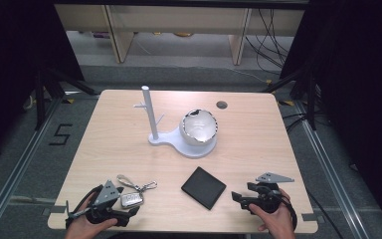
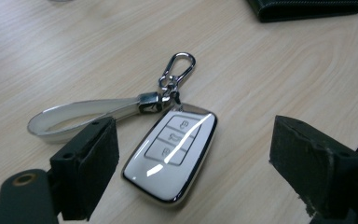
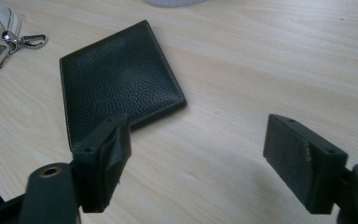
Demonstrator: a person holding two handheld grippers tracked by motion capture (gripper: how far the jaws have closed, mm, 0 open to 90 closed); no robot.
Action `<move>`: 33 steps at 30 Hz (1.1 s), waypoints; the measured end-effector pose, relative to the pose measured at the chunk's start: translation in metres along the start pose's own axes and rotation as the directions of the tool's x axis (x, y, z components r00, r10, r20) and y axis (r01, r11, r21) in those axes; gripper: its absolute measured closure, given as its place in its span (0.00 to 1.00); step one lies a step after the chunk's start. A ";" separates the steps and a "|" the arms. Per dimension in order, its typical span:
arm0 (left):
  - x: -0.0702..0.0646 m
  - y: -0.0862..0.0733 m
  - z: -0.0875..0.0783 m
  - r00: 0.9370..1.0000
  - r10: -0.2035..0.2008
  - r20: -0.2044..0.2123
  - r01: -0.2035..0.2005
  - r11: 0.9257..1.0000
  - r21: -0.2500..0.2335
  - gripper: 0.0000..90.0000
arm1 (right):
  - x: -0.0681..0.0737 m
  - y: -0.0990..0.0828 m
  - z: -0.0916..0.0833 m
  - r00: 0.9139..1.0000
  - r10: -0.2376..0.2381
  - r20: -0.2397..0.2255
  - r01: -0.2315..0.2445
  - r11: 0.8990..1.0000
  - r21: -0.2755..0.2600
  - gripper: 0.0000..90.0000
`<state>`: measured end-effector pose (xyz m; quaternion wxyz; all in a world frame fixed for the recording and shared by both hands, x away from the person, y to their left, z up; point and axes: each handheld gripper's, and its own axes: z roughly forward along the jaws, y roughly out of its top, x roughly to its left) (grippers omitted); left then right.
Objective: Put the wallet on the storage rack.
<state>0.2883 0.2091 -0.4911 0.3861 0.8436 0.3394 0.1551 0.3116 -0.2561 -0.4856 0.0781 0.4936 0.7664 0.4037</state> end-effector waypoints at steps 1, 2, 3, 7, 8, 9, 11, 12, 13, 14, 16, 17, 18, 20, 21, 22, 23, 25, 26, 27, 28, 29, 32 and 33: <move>0.000 0.003 0.001 1.000 -0.003 0.004 0.003 1.000 -0.001 0.17 | 0.000 0.001 0.000 1.000 -0.001 -0.003 0.001 1.000 0.003 0.28; 0.000 0.009 0.003 1.000 0.000 0.004 0.000 1.000 -0.005 0.17 | 0.000 0.001 0.001 1.000 0.007 -0.010 -0.007 1.000 0.006 0.28; 0.001 0.013 0.005 1.000 0.002 0.010 -0.002 1.000 -0.006 0.17 | -0.001 0.002 0.000 1.000 -0.012 -0.016 0.012 1.000 0.010 0.28; 0.002 0.040 0.017 0.998 0.037 0.042 -0.037 0.999 0.001 0.21 | 0.003 0.003 -0.001 1.000 -0.015 -0.005 0.015 1.000 0.020 0.28; 0.003 0.047 0.021 0.998 0.049 0.046 -0.050 0.999 0.005 0.23 | 0.004 0.003 0.000 1.000 0.006 -0.022 -0.005 1.000 0.021 0.28; 0.003 0.052 0.025 0.998 0.038 0.048 -0.038 0.999 0.001 0.23 | 0.004 0.003 0.000 1.000 0.007 -0.021 -0.007 1.000 0.019 0.28; 0.003 0.067 0.035 0.997 0.047 0.056 -0.048 0.999 0.007 0.23 | 0.003 0.003 0.000 1.000 -0.004 -0.009 0.004 1.000 0.018 0.27; 0.003 0.073 0.039 0.996 0.057 0.062 -0.058 0.998 0.016 0.24 | 0.003 0.002 0.000 1.000 0.001 -0.018 -0.001 1.000 0.014 0.27; 0.002 0.077 0.042 0.996 0.065 0.067 -0.066 0.998 0.021 0.26 | 0.003 0.002 0.000 1.000 0.005 -0.021 -0.005 1.000 0.016 0.27; 0.000 0.083 0.046 0.995 0.073 0.069 -0.076 0.997 0.031 0.26 | 0.000 0.002 -0.001 1.000 -0.030 -0.007 0.030 0.999 0.015 0.27; -0.003 0.094 0.053 0.992 0.101 0.078 -0.105 0.994 0.043 0.30 | 0.000 0.002 0.000 0.999 -0.029 -0.015 0.029 0.999 0.016 0.27; -0.005 0.100 0.056 0.990 0.121 0.077 -0.124 0.991 0.040 0.35 | 0.001 0.002 0.000 0.999 -0.027 -0.021 0.027 0.999 0.019 0.28; -0.007 0.105 0.060 0.988 0.131 0.078 -0.134 0.990 0.041 0.37 | 0.001 0.002 0.000 0.999 -0.030 -0.015 0.030 0.999 0.019 0.28; -0.008 0.110 0.064 0.986 0.143 0.087 -0.147 0.988 0.041 0.45 | 0.005 0.001 0.000 1.000 0.010 -0.026 -0.009 0.999 0.036 0.30; -0.008 0.121 0.074 0.979 0.172 0.108 -0.177 0.983 0.043 0.50 | 0.003 0.001 0.000 0.999 -0.024 -0.032 0.024 0.999 0.023 0.31; -0.008 0.121 0.074 0.979 0.172 0.108 -0.177 0.983 0.043 0.54 | 0.003 0.001 0.000 0.999 -0.024 -0.032 0.024 0.999 0.023 0.31; -0.006 0.128 0.083 0.973 0.201 0.114 -0.207 0.978 0.040 0.62 | 0.004 0.001 -0.001 0.999 -0.035 -0.020 0.036 0.999 0.020 0.31; -0.005 0.135 0.094 0.969 0.215 0.123 -0.223 0.974 0.051 0.70 | 0.005 0.001 -0.001 0.999 -0.035 -0.033 0.036 0.999 0.025 0.31; -0.006 0.138 0.099 0.965 0.230 0.128 -0.239 0.969 0.056 0.73 | 0.006 0.001 0.000 0.999 -0.018 -0.048 0.020 0.999 0.031 0.31; -0.008 0.142 0.104 0.961 0.241 0.138 -0.251 0.966 0.057 0.77 | 0.005 0.001 0.000 0.999 -0.025 -0.048 0.027 0.999 0.029 0.31; -0.009 0.145 0.109 0.958 0.249 0.141 -0.260 0.964 0.063 0.80 | 0.007 0.001 0.000 0.999 -0.009 -0.042 0.010 0.999 0.037 0.31; -0.011 0.148 0.112 0.955 0.261 0.141 -0.272 0.960 0.069 0.83 | 0.005 0.001 0.000 0.999 -0.020 -0.042 0.022 0.999 0.040 0.31; -0.017 0.155 0.122 0.947 0.277 0.162 -0.293 0.952 0.088 0.92 | 0.006 0.000 0.001 0.999 -0.013 -0.049 0.014 0.999 0.035 0.32; -0.019 0.156 0.125 0.950 0.267 0.159 -0.283 0.955 0.087 0.95 | 0.006 0.000 0.001 0.999 -0.015 -0.050 0.017 0.999 0.034 0.32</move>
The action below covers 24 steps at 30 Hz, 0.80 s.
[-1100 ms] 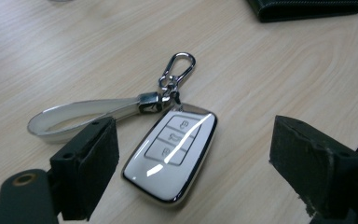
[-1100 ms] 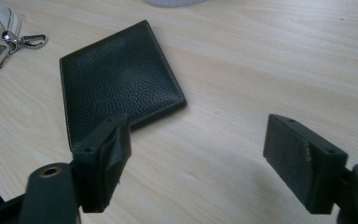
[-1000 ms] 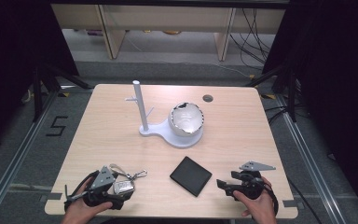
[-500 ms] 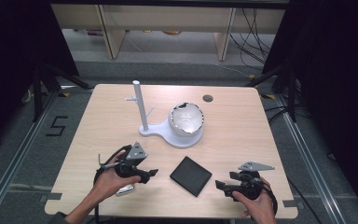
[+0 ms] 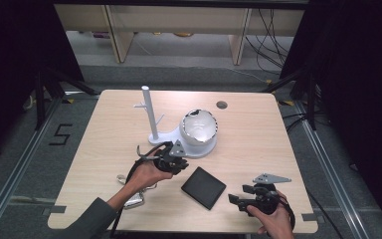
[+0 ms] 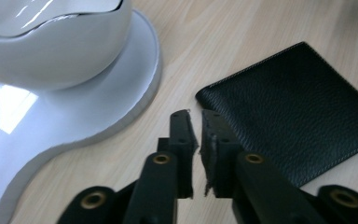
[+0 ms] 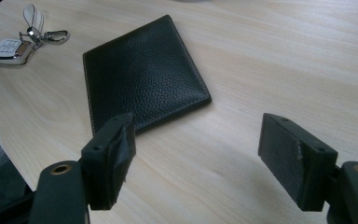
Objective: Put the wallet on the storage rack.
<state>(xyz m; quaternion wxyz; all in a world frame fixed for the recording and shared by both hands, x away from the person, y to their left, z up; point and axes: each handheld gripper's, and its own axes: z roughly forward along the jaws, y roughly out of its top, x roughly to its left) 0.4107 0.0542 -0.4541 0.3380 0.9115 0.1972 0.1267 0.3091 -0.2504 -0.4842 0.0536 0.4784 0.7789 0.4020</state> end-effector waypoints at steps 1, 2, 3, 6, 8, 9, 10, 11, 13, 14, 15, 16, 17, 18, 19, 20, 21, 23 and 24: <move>0.000 0.000 0.000 1.000 0.000 0.000 0.000 1.000 0.000 0.96 | 0.000 0.000 0.001 1.000 0.003 -0.005 -0.003 1.000 -0.001 0.32; 0.000 0.006 0.007 1.000 -0.002 0.009 0.002 1.000 0.023 0.98 | 0.000 -0.001 0.002 1.000 0.001 -0.008 -0.001 1.000 -0.014 0.32; 0.000 0.008 0.009 1.000 0.000 0.014 0.000 1.000 0.029 0.99 | -0.001 0.000 0.001 1.000 -0.025 0.011 0.025 1.000 -0.007 0.32; 0.000 0.015 0.018 1.000 -0.001 0.016 0.000 0.999 0.050 0.99 | 0.001 -0.001 0.002 1.000 -0.004 -0.013 0.004 1.000 0.007 0.32; 0.000 0.019 0.024 1.000 0.002 0.023 -0.003 0.998 0.059 0.99 | 0.001 -0.001 0.002 1.000 -0.007 -0.013 0.007 1.000 0.007 0.32; 0.000 0.021 0.028 1.000 0.001 0.027 -0.003 0.998 0.057 0.99 | 0.001 -0.001 0.002 1.000 -0.009 -0.014 0.009 1.000 0.007 0.32; 0.000 0.021 0.030 1.000 -0.004 0.031 0.003 0.999 0.053 0.99 | 0.001 -0.001 0.002 1.000 -0.004 -0.015 0.005 1.000 0.008 0.32; 0.001 0.023 0.033 0.999 0.001 0.032 -0.003 0.998 0.059 0.99 | 0.001 -0.001 0.002 1.000 -0.009 -0.013 0.009 1.000 0.008 0.32; 0.001 0.024 0.035 1.000 0.005 0.027 -0.007 0.998 0.063 0.99 | -0.001 -0.001 0.002 0.999 -0.034 -0.005 0.034 0.999 0.005 0.32; 0.002 0.026 0.040 1.000 0.000 0.031 -0.002 0.998 0.065 0.99 | 0.000 -0.002 0.004 0.999 -0.027 -0.038 0.027 1.000 -0.001 0.32; 0.002 0.027 0.043 0.999 -0.004 0.032 0.002 0.998 0.067 0.99 | 0.000 -0.002 0.004 0.999 -0.027 -0.038 0.027 1.000 0.002 0.32; 0.002 0.029 0.046 0.999 -0.006 0.034 0.004 0.997 0.074 0.99 | 0.001 -0.001 0.003 0.999 -0.028 -0.018 0.028 1.000 0.012 0.32; 0.002 0.029 0.048 0.999 -0.007 0.037 0.004 0.997 0.075 0.99 | 0.001 -0.002 0.003 0.999 -0.032 -0.022 0.032 0.999 0.010 0.32; 0.002 0.031 0.051 0.999 -0.011 0.041 0.008 0.997 0.076 0.99 | 0.001 -0.002 0.003 1.000 -0.024 -0.019 0.024 1.000 0.015 0.32; 0.002 0.033 0.054 0.999 -0.011 0.046 0.008 0.997 0.079 0.99 | 0.002 -0.002 0.003 1.000 -0.013 -0.025 0.014 1.000 0.024 0.32; 0.001 0.035 0.057 0.999 -0.010 0.050 0.006 0.997 0.083 0.99 | 0.002 -0.002 0.003 0.999 -0.024 -0.024 0.025 1.000 0.017 0.32; 0.001 0.037 0.060 0.999 -0.012 0.052 0.007 0.996 0.085 0.99 | 0.001 -0.002 0.003 0.999 -0.026 -0.021 0.026 1.000 0.017 0.32; 0.000 0.040 0.064 0.999 -0.001 0.051 -0.004 0.995 0.099 0.99 | 0.001 -0.002 0.004 0.999 -0.026 -0.023 0.027 0.999 0.018 0.32; 0.000 0.042 0.066 0.999 -0.009 0.052 0.004 0.995 0.098 0.99 | 0.001 -0.002 0.004 0.999 -0.027 -0.024 0.027 0.999 0.018 0.32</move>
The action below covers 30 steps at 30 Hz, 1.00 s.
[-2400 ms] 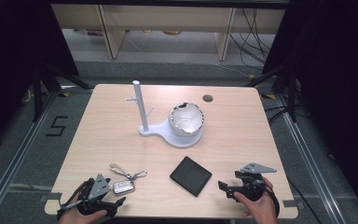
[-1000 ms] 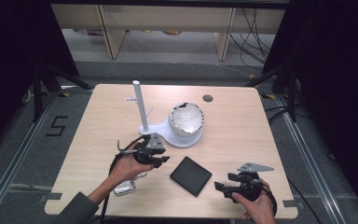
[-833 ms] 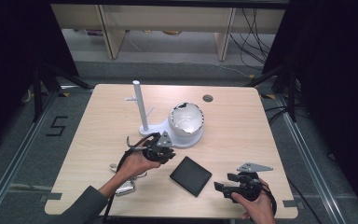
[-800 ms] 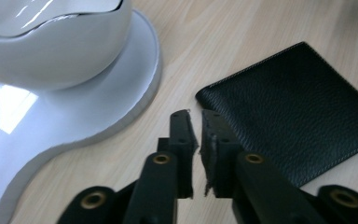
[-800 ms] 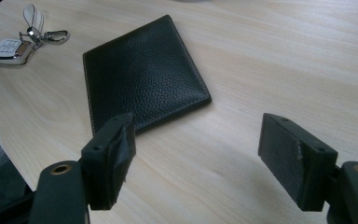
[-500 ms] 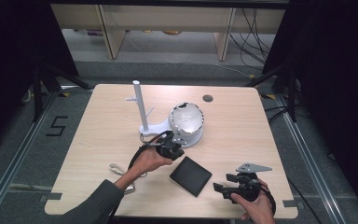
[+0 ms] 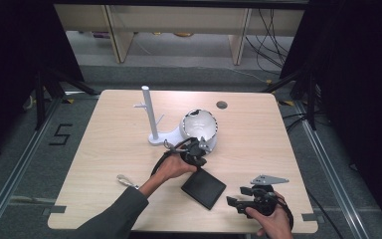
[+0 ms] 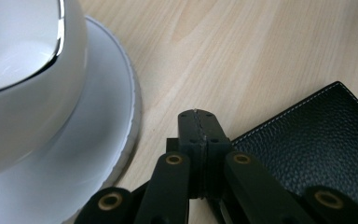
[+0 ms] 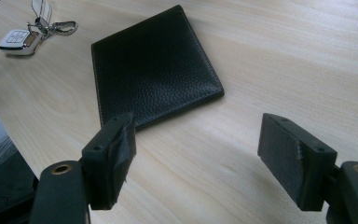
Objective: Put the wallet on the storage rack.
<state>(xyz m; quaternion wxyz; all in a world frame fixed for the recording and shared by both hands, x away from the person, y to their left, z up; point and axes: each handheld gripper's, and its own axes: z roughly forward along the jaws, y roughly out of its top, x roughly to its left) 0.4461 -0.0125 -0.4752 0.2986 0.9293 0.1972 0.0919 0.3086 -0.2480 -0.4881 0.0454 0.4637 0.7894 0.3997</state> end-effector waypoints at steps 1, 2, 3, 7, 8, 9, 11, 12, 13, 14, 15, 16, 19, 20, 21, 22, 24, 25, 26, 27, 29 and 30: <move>0.001 0.001 0.001 1.000 0.011 0.002 -0.011 1.000 0.010 0.99 | 0.000 0.000 0.000 1.000 0.000 0.000 0.000 1.000 0.000 0.32; 0.001 0.001 0.002 1.000 0.013 0.003 -0.013 1.000 0.022 0.99 | 0.000 0.000 0.000 1.000 -0.007 -0.001 0.007 1.000 -0.003 0.32; 0.001 0.001 0.002 1.000 0.013 0.003 -0.013 1.000 0.022 0.99 | 0.000 0.000 0.000 1.000 -0.007 -0.004 0.007 1.000 -0.004 0.32; 0.003 -0.001 0.007 0.999 0.035 0.008 -0.035 0.997 0.066 0.99 | 0.001 0.000 0.000 1.000 -0.007 0.001 0.007 1.000 0.001 0.32; 0.004 -0.002 0.008 1.000 0.021 0.013 -0.022 0.997 0.071 0.99 | 0.001 0.000 0.002 1.000 -0.007 -0.013 0.007 1.000 -0.002 0.32; 0.005 -0.002 0.008 1.000 0.025 0.019 -0.026 0.998 0.063 0.99 | 0.001 0.000 0.001 1.000 0.002 -0.009 -0.002 1.000 0.013 0.32; 0.005 -0.003 0.007 0.999 0.028 0.019 -0.030 0.996 0.082 0.99 | 0.001 0.000 0.001 1.000 0.003 -0.009 -0.003 1.000 0.013 0.32; 0.005 -0.003 0.007 0.999 0.028 0.019 -0.030 0.996 0.082 0.99 | 0.001 0.000 0.001 1.000 -0.009 -0.004 0.009 1.000 0.005 0.32; 0.005 -0.004 0.006 0.999 0.031 0.021 -0.033 0.996 0.082 0.99 | 0.001 0.000 0.001 1.000 -0.009 -0.004 0.009 1.000 0.005 0.32; 0.004 -0.006 0.004 0.999 0.026 0.022 -0.028 0.995 0.095 0.99 | 0.001 0.000 0.001 1.000 -0.006 -0.003 0.006 1.000 0.002 0.32; 0.004 -0.009 0.002 0.999 0.025 0.023 -0.027 0.994 0.104 0.99 | 0.001 0.000 0.001 1.000 0.003 -0.013 -0.003 1.000 0.004 0.32; 0.004 -0.010 0.001 0.999 0.029 0.023 -0.031 0.995 0.098 0.99 | 0.000 0.000 0.002 1.000 0.004 -0.014 -0.004 1.000 0.003 0.32; 0.001 -0.017 -0.005 0.999 0.036 0.022 -0.038 0.993 0.109 0.99 | 0.002 -0.001 0.003 0.999 0.031 -0.025 -0.031 0.999 0.010 0.32; 0.000 -0.020 -0.006 0.999 0.033 0.029 -0.036 0.993 0.110 0.99 | 0.001 -0.001 0.003 0.999 0.034 -0.029 -0.034 0.999 0.011 0.32; -0.001 -0.024 -0.009 0.999 0.016 0.039 -0.020 0.993 0.112 0.99 | -0.001 -0.001 0.004 0.999 0.018 -0.026 -0.018 1.000 0.008 0.32; -0.001 -0.024 -0.009 0.999 0.016 0.039 -0.020 0.993 0.112 0.99 | -0.001 -0.001 0.004 0.999 0.018 -0.026 -0.018 1.000 0.008 0.32; -0.002 -0.031 -0.013 0.999 0.010 0.031 -0.014 0.994 0.108 0.99 | -0.001 -0.001 0.006 0.999 0.038 -0.035 -0.038 0.999 0.011 0.32; -0.003 -0.034 -0.015 0.999 0.007 0.036 -0.011 0.993 0.114 0.99 | -0.001 -0.001 0.007 0.999 0.039 -0.037 -0.038 0.999 0.012 0.32; -0.003 -0.035 -0.017 0.999 0.006 0.038 -0.010 0.993 0.115 0.99 | 0.000 0.000 0.008 0.998 0.050 -0.042 -0.049 0.999 0.015 0.32; -0.004 -0.036 -0.018 0.999 0.000 0.039 -0.005 0.993 0.114 0.99 | -0.001 0.000 0.009 0.998 0.052 -0.038 -0.051 0.999 0.019 0.32; -0.005 -0.039 -0.021 0.999 -0.009 0.041 0.004 0.993 0.121 0.99 | 0.002 0.000 0.012 0.994 0.095 -0.059 -0.094 0.995 0.021 0.32; -0.005 -0.040 -0.021 0.999 0.000 0.040 -0.005 0.993 0.118 0.99 | 0.002 0.002 0.013 0.994 0.092 -0.063 -0.090 0.996 0.027 0.32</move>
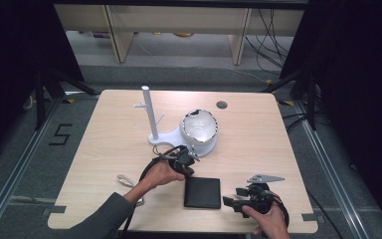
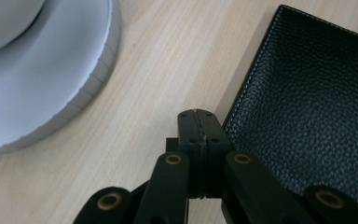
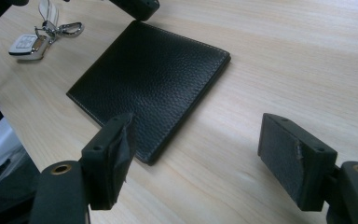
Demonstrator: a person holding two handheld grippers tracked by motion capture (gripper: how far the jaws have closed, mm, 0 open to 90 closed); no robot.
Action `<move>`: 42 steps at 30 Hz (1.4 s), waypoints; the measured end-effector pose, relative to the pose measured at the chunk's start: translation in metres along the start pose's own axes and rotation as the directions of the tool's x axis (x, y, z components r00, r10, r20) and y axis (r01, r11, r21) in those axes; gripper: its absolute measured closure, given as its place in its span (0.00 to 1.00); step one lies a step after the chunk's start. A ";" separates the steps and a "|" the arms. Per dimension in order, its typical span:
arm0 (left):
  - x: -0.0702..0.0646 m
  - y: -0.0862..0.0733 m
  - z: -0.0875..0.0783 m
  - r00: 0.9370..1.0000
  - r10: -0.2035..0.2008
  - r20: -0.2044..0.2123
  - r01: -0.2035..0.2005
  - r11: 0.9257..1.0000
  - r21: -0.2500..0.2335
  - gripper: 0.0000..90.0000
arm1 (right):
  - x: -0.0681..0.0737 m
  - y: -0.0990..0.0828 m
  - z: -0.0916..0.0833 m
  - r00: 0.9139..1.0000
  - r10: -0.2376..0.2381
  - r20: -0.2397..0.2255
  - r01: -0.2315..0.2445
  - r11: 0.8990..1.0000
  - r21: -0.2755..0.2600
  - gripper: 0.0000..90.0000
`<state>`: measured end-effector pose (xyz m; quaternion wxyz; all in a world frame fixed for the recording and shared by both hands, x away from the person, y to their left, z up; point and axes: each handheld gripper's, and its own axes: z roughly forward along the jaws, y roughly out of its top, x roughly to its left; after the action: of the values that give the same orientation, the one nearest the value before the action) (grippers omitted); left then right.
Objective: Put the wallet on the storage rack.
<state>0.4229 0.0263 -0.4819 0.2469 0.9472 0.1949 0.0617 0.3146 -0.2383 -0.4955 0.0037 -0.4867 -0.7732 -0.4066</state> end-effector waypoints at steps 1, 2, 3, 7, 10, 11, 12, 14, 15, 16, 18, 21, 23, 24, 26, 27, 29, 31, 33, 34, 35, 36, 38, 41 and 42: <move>-0.001 -0.002 -0.001 1.000 -0.004 0.005 0.004 1.000 0.001 0.99 | 0.000 0.000 0.002 1.000 0.011 -0.006 -0.011 1.000 -0.005 0.32; -0.001 -0.004 -0.001 1.000 -0.005 0.005 0.005 1.000 -0.005 0.99 | -0.002 0.002 0.004 1.000 -0.018 -0.009 0.018 1.000 -0.012 0.32; -0.002 -0.005 -0.001 1.000 -0.006 0.007 0.006 1.000 -0.010 0.99 | 0.000 0.002 0.005 1.000 0.015 -0.016 -0.015 1.000 -0.006 0.32; -0.007 -0.013 -0.006 1.000 -0.004 0.025 0.004 1.000 -0.025 0.99 | 0.002 0.006 0.009 1.000 -0.002 -0.016 0.002 1.000 0.001 0.31; -0.012 -0.021 -0.008 0.999 -0.001 0.040 0.002 1.000 -0.027 0.99 | 0.003 0.009 0.012 1.000 -0.030 -0.003 0.030 0.999 0.018 0.30; -0.012 -0.021 -0.008 0.999 -0.001 0.040 0.002 1.000 -0.027 0.99 | 0.004 0.010 0.014 1.000 -0.012 -0.006 0.012 1.000 0.025 0.30; -0.017 -0.024 -0.008 0.998 -0.022 0.054 0.025 0.998 -0.051 0.98 | 0.004 0.012 0.015 1.000 -0.017 -0.010 0.017 1.000 0.026 0.30; -0.021 -0.027 -0.011 0.998 -0.017 0.058 0.020 0.998 -0.052 0.97 | 0.005 0.015 0.019 1.000 -0.022 -0.010 0.022 0.999 0.033 0.30; -0.022 -0.028 -0.012 0.998 -0.015 0.055 0.018 0.998 -0.055 0.97 | 0.006 0.016 0.020 1.000 -0.016 -0.014 0.016 0.999 0.038 0.30; -0.023 -0.030 -0.013 0.999 -0.015 0.052 0.019 0.998 -0.063 0.97 | 0.007 0.017 0.022 1.000 -0.017 -0.010 0.018 0.999 0.039 0.30; -0.025 -0.034 -0.019 0.999 -0.018 0.049 0.021 0.997 -0.079 0.96 | 0.007 0.020 0.025 0.999 -0.046 -0.019 0.047 0.998 0.040 0.28; -0.030 -0.041 -0.025 0.997 -0.025 0.070 0.031 0.996 -0.088 0.96 | 0.008 0.023 0.028 0.999 -0.047 -0.011 0.047 0.998 0.045 0.28; -0.031 -0.043 -0.028 0.997 -0.017 0.073 0.023 0.996 -0.089 0.96 | 0.008 0.024 0.029 0.999 -0.041 -0.004 0.041 0.998 0.046 0.28; -0.036 -0.048 -0.033 0.996 -0.011 0.085 0.019 0.995 -0.102 0.95 | 0.008 0.026 0.030 0.999 -0.041 -0.012 0.041 0.998 0.052 0.28; -0.045 -0.053 -0.036 0.995 -0.017 0.103 0.030 0.992 -0.119 0.95 | 0.008 0.027 0.031 0.999 -0.048 -0.013 0.049 0.998 0.044 0.25; -0.049 -0.055 -0.037 0.994 -0.012 0.111 0.025 0.993 -0.119 0.95 | 0.009 0.027 0.031 0.999 -0.045 -0.008 0.046 0.998 0.045 0.24; -0.058 -0.059 -0.036 0.993 -0.005 0.117 0.021 0.991 -0.130 0.95 | 0.008 0.028 0.032 0.998 -0.057 -0.017 0.058 0.997 0.047 0.25; -0.065 -0.062 -0.034 0.992 0.026 0.120 -0.010 0.991 -0.130 0.95 | 0.010 0.028 0.034 0.999 -0.045 -0.022 0.046 0.997 0.056 0.25; -0.070 -0.063 -0.034 0.992 0.044 0.118 -0.028 0.991 -0.129 0.95 | 0.011 0.029 0.035 0.998 -0.053 -0.018 0.054 0.996 0.072 0.26; -0.073 -0.065 -0.033 0.992 0.045 0.116 -0.029 0.990 -0.135 0.95 | 0.012 0.028 0.036 0.999 -0.047 -0.019 0.048 0.996 0.076 0.27; -0.074 -0.066 -0.033 0.992 0.055 0.118 -0.038 0.990 -0.138 0.95 | 0.011 0.028 0.037 0.998 -0.056 -0.026 0.057 0.996 0.071 0.28; -0.076 -0.066 -0.032 0.992 0.038 0.121 -0.020 0.989 -0.149 0.95 | 0.013 0.027 0.038 0.999 -0.038 -0.020 0.039 0.996 0.081 0.29; -0.079 -0.067 -0.030 0.991 0.056 0.118 -0.039 0.990 -0.138 0.95 | 0.013 0.028 0.038 0.999 -0.050 -0.021 0.052 0.995 0.086 0.30; -0.081 -0.067 -0.025 0.992 0.062 0.111 -0.047 0.990 -0.134 0.95 | 0.012 0.028 0.041 0.999 -0.043 -0.006 0.043 0.996 0.084 0.33; -0.082 -0.067 -0.024 0.992 0.063 0.107 -0.048 0.990 -0.136 0.95 | 0.012 0.028 0.041 0.999 -0.033 -0.020 0.035 0.995 0.092 0.33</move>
<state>0.3205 0.0578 -0.4959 0.3182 0.9356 0.1500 0.0287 0.3454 -0.1979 -0.5008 0.0265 -0.4689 -0.7992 -0.3751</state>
